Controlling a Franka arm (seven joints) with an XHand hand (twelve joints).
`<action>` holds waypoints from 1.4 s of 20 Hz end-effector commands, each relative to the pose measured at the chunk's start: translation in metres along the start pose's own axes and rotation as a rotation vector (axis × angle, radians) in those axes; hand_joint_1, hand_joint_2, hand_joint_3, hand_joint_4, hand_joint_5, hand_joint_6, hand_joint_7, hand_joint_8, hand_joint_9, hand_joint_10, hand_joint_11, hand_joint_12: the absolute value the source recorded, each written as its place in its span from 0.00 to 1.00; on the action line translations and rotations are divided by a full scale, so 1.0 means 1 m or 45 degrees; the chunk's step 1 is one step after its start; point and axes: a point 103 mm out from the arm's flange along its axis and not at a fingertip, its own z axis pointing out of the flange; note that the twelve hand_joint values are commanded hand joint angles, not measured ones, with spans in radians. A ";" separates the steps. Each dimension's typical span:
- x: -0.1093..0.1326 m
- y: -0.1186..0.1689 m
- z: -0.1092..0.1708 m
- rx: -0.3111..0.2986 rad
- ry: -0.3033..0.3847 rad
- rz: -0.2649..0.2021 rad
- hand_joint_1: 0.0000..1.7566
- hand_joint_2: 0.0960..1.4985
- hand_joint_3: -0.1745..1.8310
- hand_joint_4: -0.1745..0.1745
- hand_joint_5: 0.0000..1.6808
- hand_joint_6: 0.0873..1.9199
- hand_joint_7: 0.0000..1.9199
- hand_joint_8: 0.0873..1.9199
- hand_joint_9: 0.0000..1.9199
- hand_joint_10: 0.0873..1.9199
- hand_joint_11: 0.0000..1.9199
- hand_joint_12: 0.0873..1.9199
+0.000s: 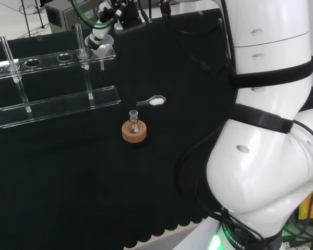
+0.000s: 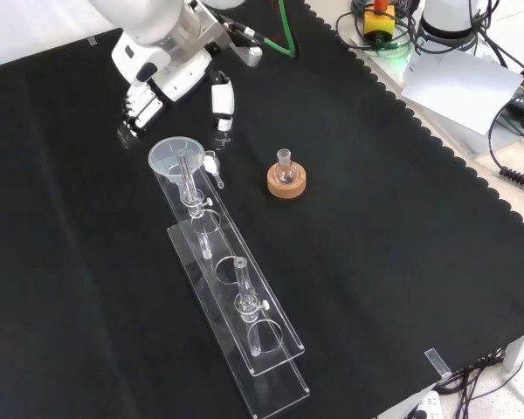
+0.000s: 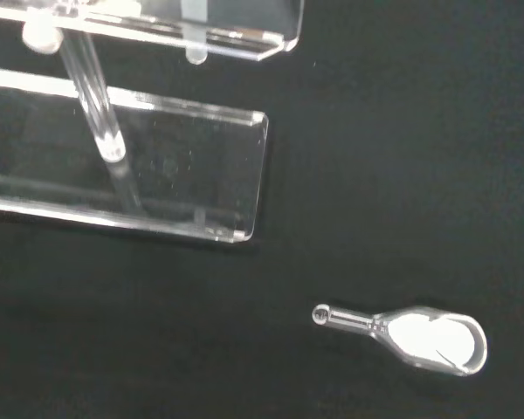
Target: Pick up the funnel from the transparent funnel stand.
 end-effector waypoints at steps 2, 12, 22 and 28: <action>0.013 0.000 0.002 0.025 -0.066 -0.012 0.28 0.44 0.22 0.36 0.01 0.00 0.00 0.21 0.08 0.43 0.16 0.75; 0.016 0.012 0.003 0.025 -0.140 -0.014 0.29 0.44 0.22 0.37 0.00 0.00 0.00 0.18 0.07 0.43 0.16 0.75; 0.017 0.023 0.003 0.057 -0.178 -0.031 0.33 0.44 0.24 0.38 0.03 0.00 0.00 0.26 0.10 0.42 0.15 0.75; 0.012 0.026 0.004 0.051 -0.189 -0.027 0.34 0.43 0.25 0.38 0.05 0.00 0.00 0.30 0.12 0.41 0.16 0.75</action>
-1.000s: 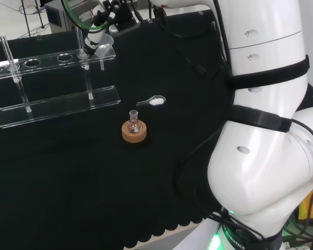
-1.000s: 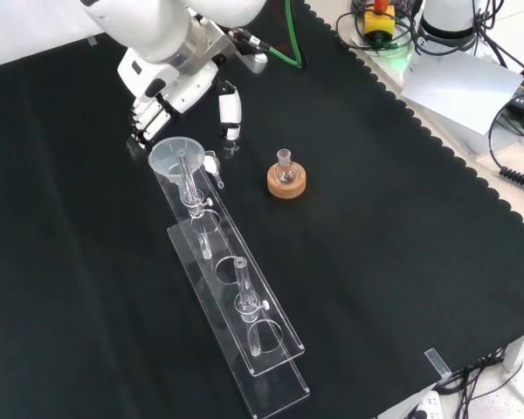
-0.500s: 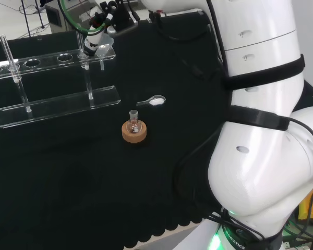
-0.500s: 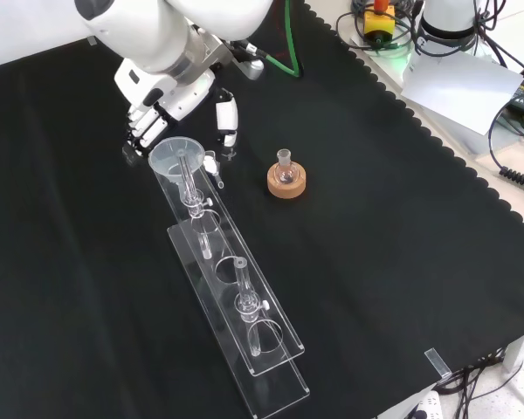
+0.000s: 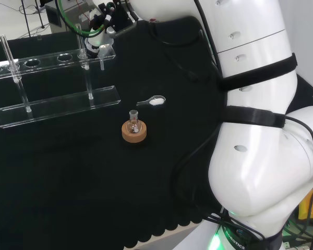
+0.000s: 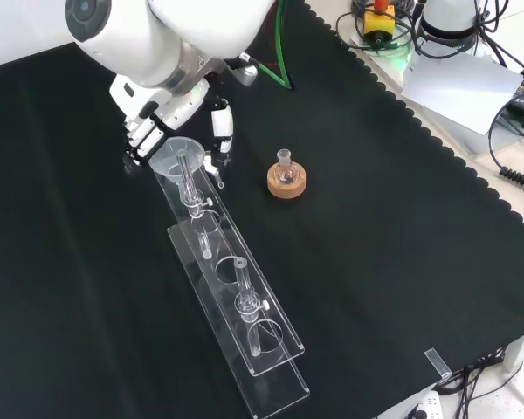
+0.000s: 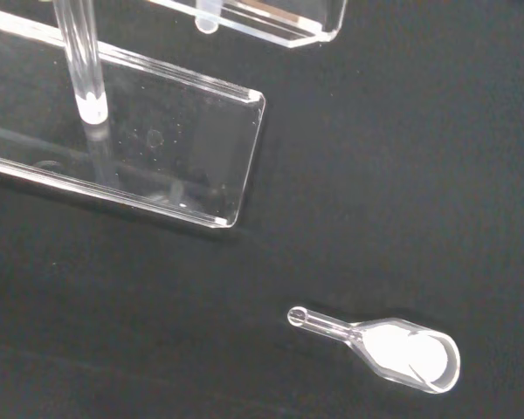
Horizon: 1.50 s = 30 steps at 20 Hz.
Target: Pick up the funnel from the transparent funnel stand.
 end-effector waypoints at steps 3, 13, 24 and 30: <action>-0.004 0.002 0.002 -0.006 -0.018 0.007 0.35 0.43 0.26 0.38 0.05 0.00 0.00 0.31 0.12 0.41 0.16 0.75; -0.007 0.009 0.005 0.009 -0.040 0.010 0.36 0.42 0.28 0.38 0.06 0.00 0.00 0.32 0.13 0.40 0.15 0.74; -0.006 0.011 0.001 -0.076 -0.110 0.041 0.38 0.40 0.36 0.34 0.20 0.00 0.14 0.33 0.29 0.31 0.15 0.71; -0.005 -0.004 -0.017 -0.283 -0.209 0.102 0.41 0.43 0.38 0.36 0.36 0.11 0.30 0.32 0.46 0.24 0.22 0.67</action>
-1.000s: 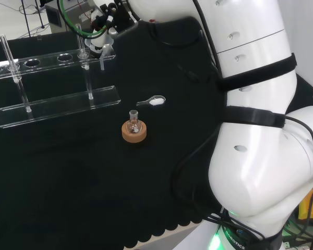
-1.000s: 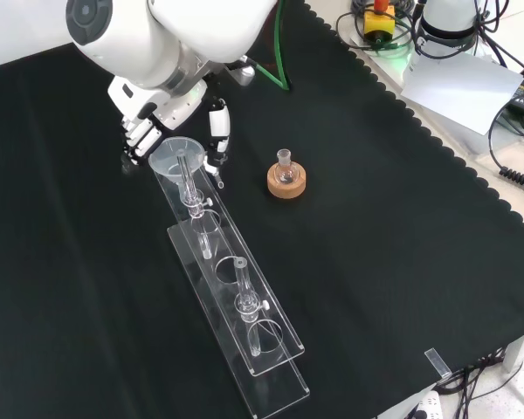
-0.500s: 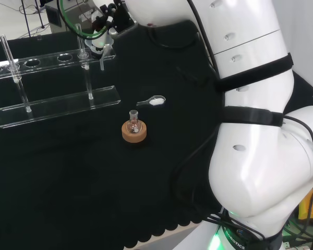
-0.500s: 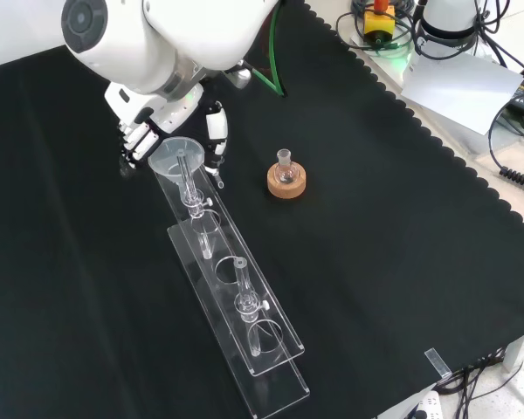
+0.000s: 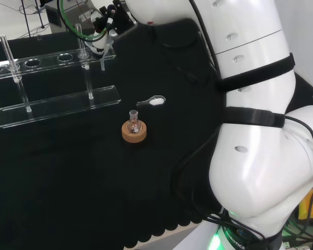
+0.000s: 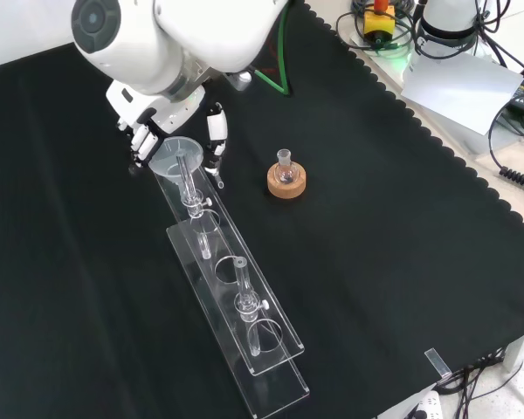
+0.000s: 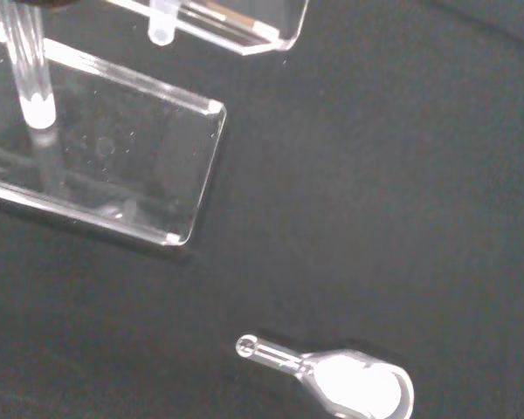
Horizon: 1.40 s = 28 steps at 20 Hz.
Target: Pick up the funnel from the transparent funnel stand.
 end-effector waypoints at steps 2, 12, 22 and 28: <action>-0.005 -0.022 -0.032 -0.227 -0.111 0.076 0.41 0.44 0.38 0.37 0.34 0.22 0.33 0.31 0.48 0.22 0.23 0.66; -0.033 -0.086 -0.075 -0.198 -0.147 0.141 0.42 0.44 0.40 0.38 0.32 0.34 0.33 0.32 0.49 0.22 0.24 0.66; -0.034 -0.153 -0.068 -0.203 -0.157 0.182 0.42 0.44 0.40 0.38 0.31 0.35 0.32 0.32 0.49 0.22 0.25 0.66; -0.037 -0.183 -0.050 -0.180 -0.171 0.206 0.41 0.43 0.40 0.38 0.31 0.35 0.32 0.32 0.49 0.22 0.25 0.66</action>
